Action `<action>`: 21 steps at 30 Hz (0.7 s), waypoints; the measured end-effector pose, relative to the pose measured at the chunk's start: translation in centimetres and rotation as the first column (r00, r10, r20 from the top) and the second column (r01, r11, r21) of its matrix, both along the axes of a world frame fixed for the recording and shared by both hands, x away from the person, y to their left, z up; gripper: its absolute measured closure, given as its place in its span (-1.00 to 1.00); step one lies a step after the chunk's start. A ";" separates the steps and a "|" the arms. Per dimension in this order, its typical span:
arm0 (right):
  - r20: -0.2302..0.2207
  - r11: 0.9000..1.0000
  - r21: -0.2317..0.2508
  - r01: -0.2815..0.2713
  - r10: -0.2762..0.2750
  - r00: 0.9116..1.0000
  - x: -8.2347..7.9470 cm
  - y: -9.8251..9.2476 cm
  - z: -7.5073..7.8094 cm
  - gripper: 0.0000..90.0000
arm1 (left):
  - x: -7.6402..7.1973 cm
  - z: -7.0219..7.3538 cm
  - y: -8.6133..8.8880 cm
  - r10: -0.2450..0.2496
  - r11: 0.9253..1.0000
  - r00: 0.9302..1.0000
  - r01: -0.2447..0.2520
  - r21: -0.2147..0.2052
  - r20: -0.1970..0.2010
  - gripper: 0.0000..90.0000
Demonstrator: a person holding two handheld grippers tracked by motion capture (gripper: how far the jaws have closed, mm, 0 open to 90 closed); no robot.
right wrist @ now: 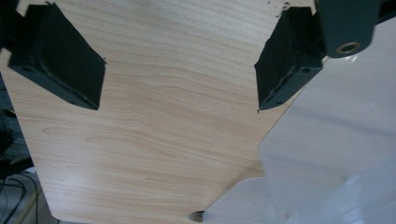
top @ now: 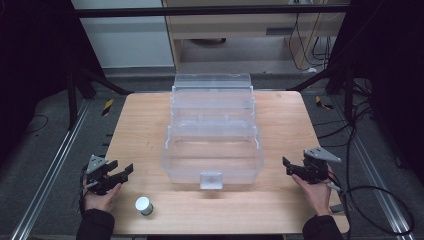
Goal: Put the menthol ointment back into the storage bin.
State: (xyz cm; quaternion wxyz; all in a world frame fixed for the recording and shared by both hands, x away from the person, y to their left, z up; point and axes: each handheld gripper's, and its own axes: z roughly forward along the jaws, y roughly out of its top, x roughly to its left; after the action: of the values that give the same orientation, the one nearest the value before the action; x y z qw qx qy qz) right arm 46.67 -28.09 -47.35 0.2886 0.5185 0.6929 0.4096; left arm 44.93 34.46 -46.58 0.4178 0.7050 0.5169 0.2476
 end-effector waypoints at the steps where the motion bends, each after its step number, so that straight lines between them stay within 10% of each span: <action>1: -0.002 1.000 -0.009 -0.008 0.008 1.000 -0.1 -0.1 0.0 -0.62 | 0.0 0.2 0.1 -0.034 0.999 0.999 0.034 0.001 0.004 -0.31; 5: 0.001 0.999 -0.022 -0.024 0.024 1.000 -0.5 -0.3 0.1 -0.59 | 0.0 0.9 0.4 -0.146 0.989 0.989 0.146 0.028 0.015 -0.34; 14: -0.007 0.998 -0.035 -0.046 0.045 0.999 -0.7 -0.3 0.2 -0.57 | -0.8 3.9 1.9 -0.341 0.932 0.940 0.339 0.126 -0.009 -0.34; 21: -0.032 0.995 -0.069 -0.070 0.068 0.997 -0.5 -0.1 -0.1 -0.58 | -0.7 6.8 1.5 -0.470 0.863 0.882 0.466 0.197 -0.027 -0.40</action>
State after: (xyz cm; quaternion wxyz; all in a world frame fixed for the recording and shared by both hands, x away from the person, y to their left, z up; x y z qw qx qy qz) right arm 46.13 -28.14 -47.45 0.2821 0.4899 0.7285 0.3869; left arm 44.22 35.97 -39.79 0.3987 0.8445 0.2987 0.1965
